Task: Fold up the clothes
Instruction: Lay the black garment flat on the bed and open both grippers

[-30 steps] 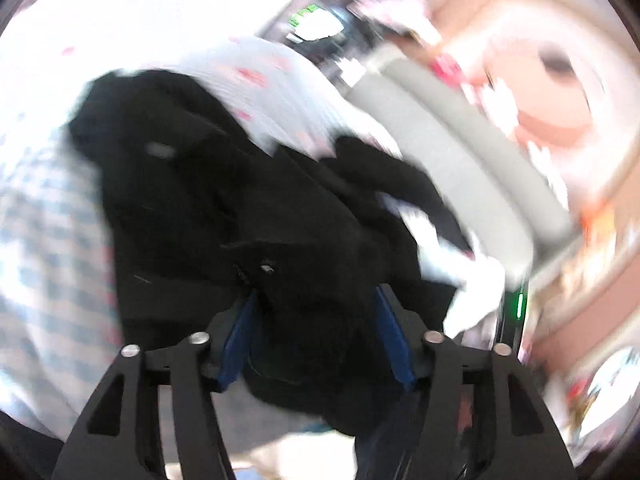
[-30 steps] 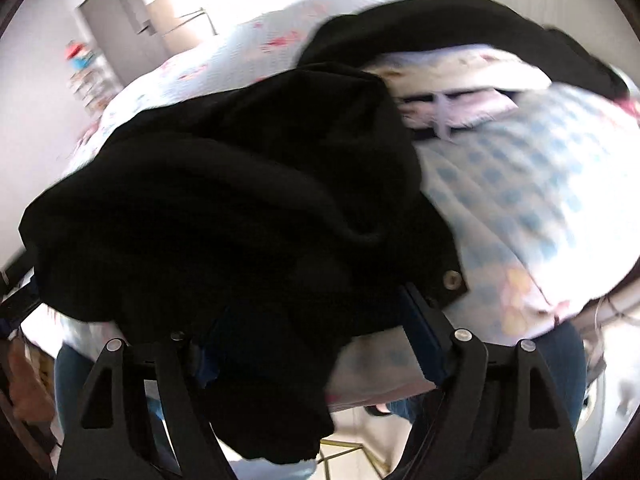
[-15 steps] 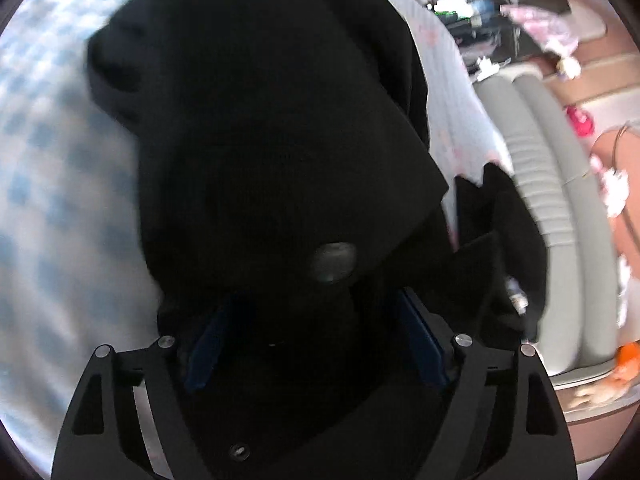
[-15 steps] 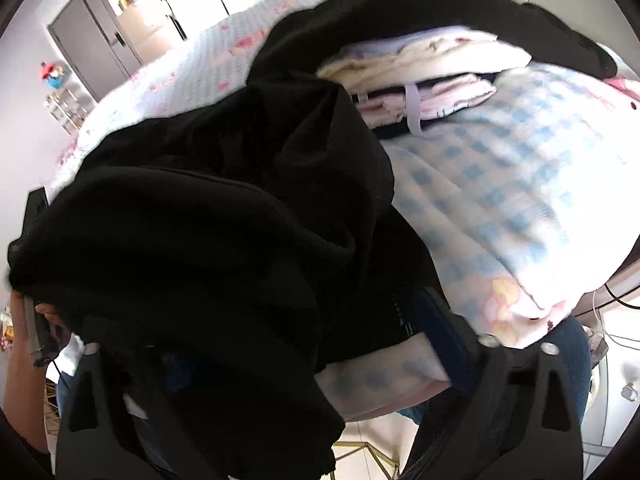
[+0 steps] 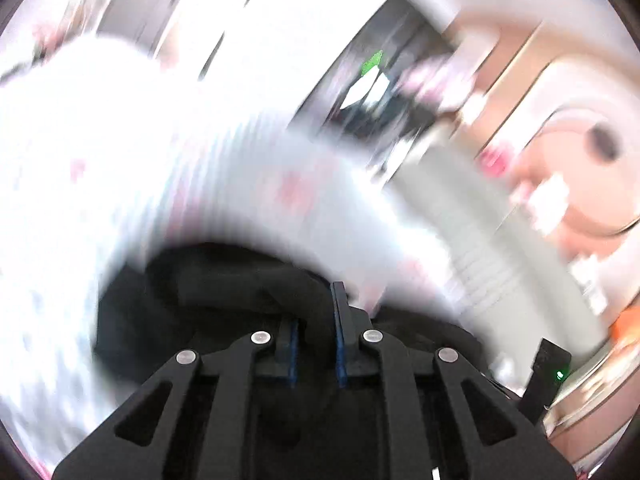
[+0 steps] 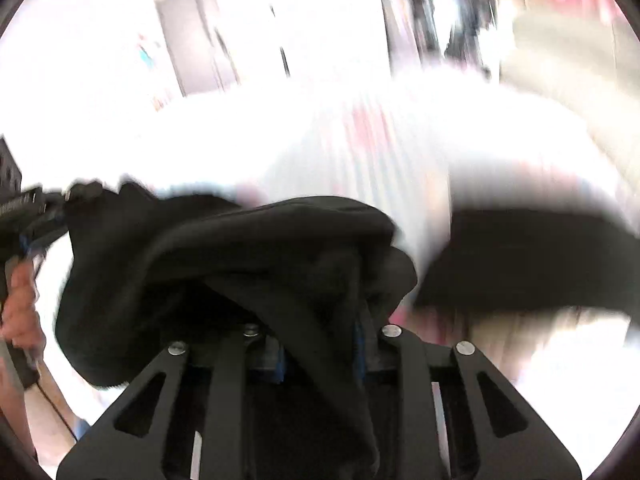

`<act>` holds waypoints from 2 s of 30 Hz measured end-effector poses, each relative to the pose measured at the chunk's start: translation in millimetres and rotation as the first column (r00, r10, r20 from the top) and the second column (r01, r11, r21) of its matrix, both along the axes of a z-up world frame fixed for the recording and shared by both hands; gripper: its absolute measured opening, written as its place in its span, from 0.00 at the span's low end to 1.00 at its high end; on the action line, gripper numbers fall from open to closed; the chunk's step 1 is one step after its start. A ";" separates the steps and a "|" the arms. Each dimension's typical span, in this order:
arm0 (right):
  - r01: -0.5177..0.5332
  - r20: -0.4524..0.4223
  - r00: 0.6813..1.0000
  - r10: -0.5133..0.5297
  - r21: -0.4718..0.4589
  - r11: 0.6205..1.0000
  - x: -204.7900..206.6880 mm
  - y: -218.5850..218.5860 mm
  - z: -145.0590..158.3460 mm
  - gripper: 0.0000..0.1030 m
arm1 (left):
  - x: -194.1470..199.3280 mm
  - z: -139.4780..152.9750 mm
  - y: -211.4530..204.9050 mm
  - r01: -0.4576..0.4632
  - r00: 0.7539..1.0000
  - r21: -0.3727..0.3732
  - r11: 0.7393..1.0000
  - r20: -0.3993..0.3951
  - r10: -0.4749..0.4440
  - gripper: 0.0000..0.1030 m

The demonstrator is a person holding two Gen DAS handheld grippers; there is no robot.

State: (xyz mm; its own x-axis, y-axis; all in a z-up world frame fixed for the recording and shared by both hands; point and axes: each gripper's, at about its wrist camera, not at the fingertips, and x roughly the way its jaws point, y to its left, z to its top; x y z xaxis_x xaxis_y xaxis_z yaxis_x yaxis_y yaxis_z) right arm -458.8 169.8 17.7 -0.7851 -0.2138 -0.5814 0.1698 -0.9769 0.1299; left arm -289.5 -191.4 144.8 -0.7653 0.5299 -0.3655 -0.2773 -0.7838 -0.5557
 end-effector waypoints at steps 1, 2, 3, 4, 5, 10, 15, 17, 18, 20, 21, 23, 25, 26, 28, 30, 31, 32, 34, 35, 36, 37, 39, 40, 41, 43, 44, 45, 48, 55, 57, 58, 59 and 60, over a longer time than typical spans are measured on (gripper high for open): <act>0.001 -0.109 0.994 -0.001 0.000 1.000 -7.5 -5.2 43.4 0.23 | 7.4 30.7 -8.4 -0.001 0.999 -0.007 1.000 -0.049 0.001 0.13; 0.018 -0.169 0.985 -0.019 -0.011 1.000 -14.1 -5.1 71.8 0.24 | 18.0 57.4 -18.2 -0.007 0.996 -0.014 1.000 -0.087 0.006 0.13; 0.035 -0.224 0.974 -0.040 -0.023 0.999 -20.8 -4.6 98.9 0.29 | 28.8 70.0 -25.0 -0.006 0.995 -0.017 1.000 -0.102 0.005 0.14; 0.067 -0.221 0.973 -0.075 -0.041 0.997 -30.6 0.4 108.8 0.34 | 39.3 77.2 -30.3 -0.002 0.994 -0.017 1.000 -0.110 0.000 0.14; 0.109 -0.181 0.976 -0.118 -0.061 0.992 -45.0 8.7 109.0 0.45 | 52.0 73.5 -33.2 0.001 0.995 -0.026 1.000 -0.100 -0.004 0.14; 0.231 0.164 0.955 -0.246 0.103 0.967 -64.7 40.0 -14.3 0.55 | 78.2 -77.0 -5.4 0.100 0.971 -0.055 0.993 0.225 -0.085 0.14; 0.251 0.442 0.865 -0.236 0.023 0.968 -11.4 74.4 -140.0 0.55 | 124.5 -245.4 23.6 0.148 0.800 -0.060 0.987 0.594 -0.084 0.16; 0.247 0.456 0.861 -0.224 0.010 0.969 17.1 76.9 -157.2 0.57 | 146.3 -262.5 26.6 0.122 0.793 -0.037 0.992 0.604 -0.075 0.16; 0.230 0.448 0.871 -0.201 -0.010 0.973 34.3 75.7 -159.6 0.59 | 153.1 -267.0 25.6 0.112 0.791 -0.012 0.994 0.606 -0.082 0.16; 0.196 0.427 0.891 -0.154 -0.057 0.979 70.0 66.7 -159.7 0.63 | 163.3 -266.1 17.8 0.091 0.799 0.029 0.995 0.594 -0.090 0.16; 0.178 0.412 0.902 -0.128 -0.084 0.980 88.1 59.4 -157.7 0.64 | 162.9 -261.5 17.6 0.085 0.808 0.030 0.996 0.582 -0.086 0.16; 0.122 0.387 0.920 -0.060 -0.138 0.983 97.0 52.6 -159.4 0.65 | 166.6 -251.6 11.0 0.075 0.829 0.031 0.997 0.554 -0.080 0.16; 0.081 0.384 0.923 -0.013 -0.163 0.983 98.9 41.1 -164.1 0.67 | 171.8 -241.9 2.6 0.065 0.849 0.032 0.997 0.523 -0.073 0.16; 0.065 0.390 0.921 0.006 -0.168 0.984 102.9 31.6 -166.8 0.71 | 172.2 -238.8 -1.4 0.054 0.859 0.030 0.998 0.508 -0.061 0.16; 0.032 0.402 0.915 0.044 -0.180 0.983 111.0 12.6 -172.1 0.78 | 170.9 -237.5 -9.2 0.023 0.872 0.024 0.999 0.488 -0.031 0.16; -0.001 0.413 0.907 0.081 -0.191 0.982 119.1 -6.4 -177.5 0.77 | 167.1 -244.8 -16.3 -0.016 0.867 0.022 1.000 0.499 0.003 0.19; -0.017 0.418 0.903 0.100 -0.197 0.980 123.1 -15.8 -180.2 0.75 | 162.9 -249.2 -16.4 -0.033 0.861 0.029 0.999 0.508 0.014 0.19; -0.033 0.423 0.898 0.119 -0.204 0.979 127.2 -25.3 -182.9 0.75 | 158.5 -252.8 -15.0 -0.048 0.857 0.037 0.998 0.515 0.022 0.23; -0.065 0.433 0.888 0.156 -0.216 0.974 135.2 -44.3 -188.2 0.76 | 151.6 -258.7 -7.8 -0.063 0.856 0.035 0.997 0.515 0.036 0.50; -0.081 0.438 0.882 0.174 -0.222 0.972 139.3 -53.8 -190.9 0.79 | 147.8 -262.7 -5.4 -0.061 0.856 0.044 0.997 0.515 0.030 0.64; -0.097 0.443 0.876 0.192 -0.229 0.969 143.3 -63.3 -193.6 0.84 | 143.7 -267.2 -3.7 -0.057 0.856 0.058 0.997 0.516 0.019 0.64; -0.111 0.447 0.870 0.208 -0.233 0.966 146.7 -72.3 -196.2 0.86 | 137.6 -273.4 -0.2 -0.051 0.850 0.061 0.997 0.526 0.012 0.64; -0.092 0.459 0.874 0.159 -0.166 0.982 131.2 -78.0 -206.4 0.80 | 125.0 -283.4 5.0 -0.064 0.834 -0.013 0.998 0.548 0.060 0.64; -0.091 0.475 0.866 0.158 -0.160 0.983 129.1 -80.2 -212.9 0.67 | 120.2 -284.9 6.7 -0.076 0.829 -0.051 0.996 0.551 0.092 0.64; -0.091 0.491 0.857 0.156 -0.155 0.984 126.9 -82.3 -219.3 0.31 | 116.7 -281.9 7.2 -0.092 0.829 -0.076 0.993 0.547 0.119 0.62; -0.090 0.520 0.841 0.151 -0.140 0.986 123.2 -86.3 -231.6 0.27 | 116.0 -267.6 3.4 -0.132 0.839 -0.115 0.985 0.515 0.173 0.62; -0.092 0.494 0.861 0.122 -0.084 0.992 128.7 -84.8 -226.6 0.23 | 116.7 -258.2 0.9 -0.155 0.847 -0.148 0.977 0.490 0.208 0.62; -0.091 0.467 0.879 0.093 -0.027 0.995 134.3 -83.0 -221.7 0.22 | 116.9 -250.4 0.1 -0.156 0.855 -0.190 0.969 0.465 0.229 0.62; -0.028 0.406 0.913 -0.023 0.118 0.993 150.3 -56.3 -207.9 0.18 | 116.1 -232.2 2.1 -0.126 0.882 -0.313 0.941 0.399 0.251 0.63; 0.172 0.240 0.931 -0.274 0.373 0.912 177.5 12.3 -168.9 0.17 | 93.4 -234.6 51.8 0.121 0.927 -0.347 0.930 0.375 0.019 0.67; 0.182 0.233 0.935 -0.269 0.335 0.924 186.3 20.7 -157.3 0.17 | 82.1 -241.7 74.6 0.172 0.926 -0.398 0.901 0.379 -0.010 0.69; 0.166 0.257 0.936 -0.239 0.274 0.947 189.5 25.3 -153.8 0.17 | 74.7 -249.1 85.7 0.190 0.917 -0.434 0.880 0.398 -0.002 0.69; 0.154 0.304 0.932 -0.199 0.166 0.974 191.7 32.1 -155.6 0.26 | 66.7 -257.1 97.4 0.208 0.908 -0.475 0.855 0.418 0.011 0.69; 0.143 0.346 0.925 -0.154 0.058 0.988 194.0 38.7 -157.8 0.38 | 61.3 -263.1 107.8 0.220 0.909 -0.523 0.823 0.417 0.022 0.69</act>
